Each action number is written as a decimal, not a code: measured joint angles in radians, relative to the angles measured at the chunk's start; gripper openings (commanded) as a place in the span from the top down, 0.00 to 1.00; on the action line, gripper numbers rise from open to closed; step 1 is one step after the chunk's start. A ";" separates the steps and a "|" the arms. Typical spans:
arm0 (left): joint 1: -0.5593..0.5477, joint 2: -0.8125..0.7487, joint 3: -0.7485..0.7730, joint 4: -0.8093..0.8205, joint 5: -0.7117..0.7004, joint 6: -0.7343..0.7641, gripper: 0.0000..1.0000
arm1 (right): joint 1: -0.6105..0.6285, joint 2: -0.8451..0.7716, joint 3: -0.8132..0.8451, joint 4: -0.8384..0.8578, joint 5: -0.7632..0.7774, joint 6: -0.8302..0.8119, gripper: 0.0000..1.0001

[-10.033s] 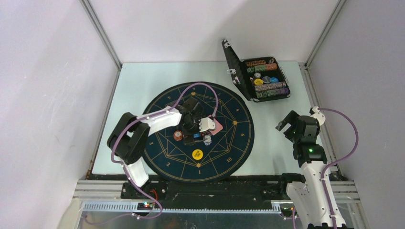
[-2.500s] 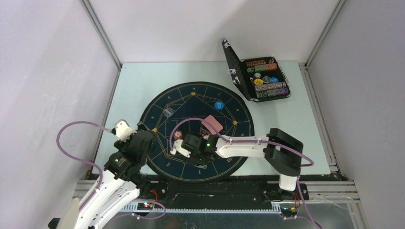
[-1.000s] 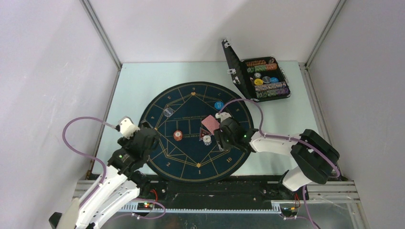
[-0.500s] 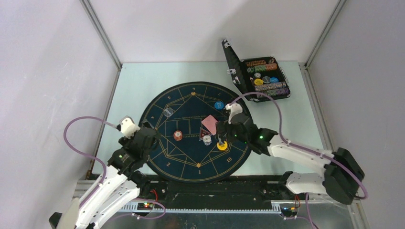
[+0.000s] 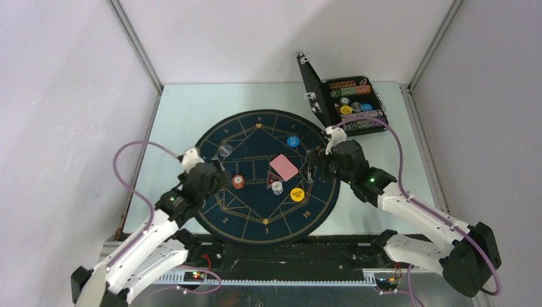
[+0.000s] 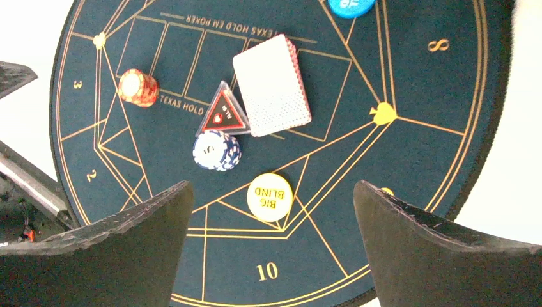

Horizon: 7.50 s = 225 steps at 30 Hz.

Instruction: Distribute texas hold em gaming equipment

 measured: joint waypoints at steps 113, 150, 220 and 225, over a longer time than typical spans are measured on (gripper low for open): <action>-0.005 0.935 0.436 -0.060 0.209 0.214 0.99 | -0.012 -0.052 -0.157 0.003 0.172 -0.024 0.03; 0.537 1.156 0.705 -0.007 0.320 0.251 0.95 | -0.016 -0.051 -0.157 0.002 0.203 -0.025 0.03; 0.129 0.911 0.407 0.022 0.369 0.301 0.39 | -0.013 -0.094 -0.157 0.002 0.156 -0.026 0.01; 0.129 0.913 0.407 0.024 0.371 0.301 0.41 | -0.013 -0.091 -0.157 0.002 0.156 -0.026 0.00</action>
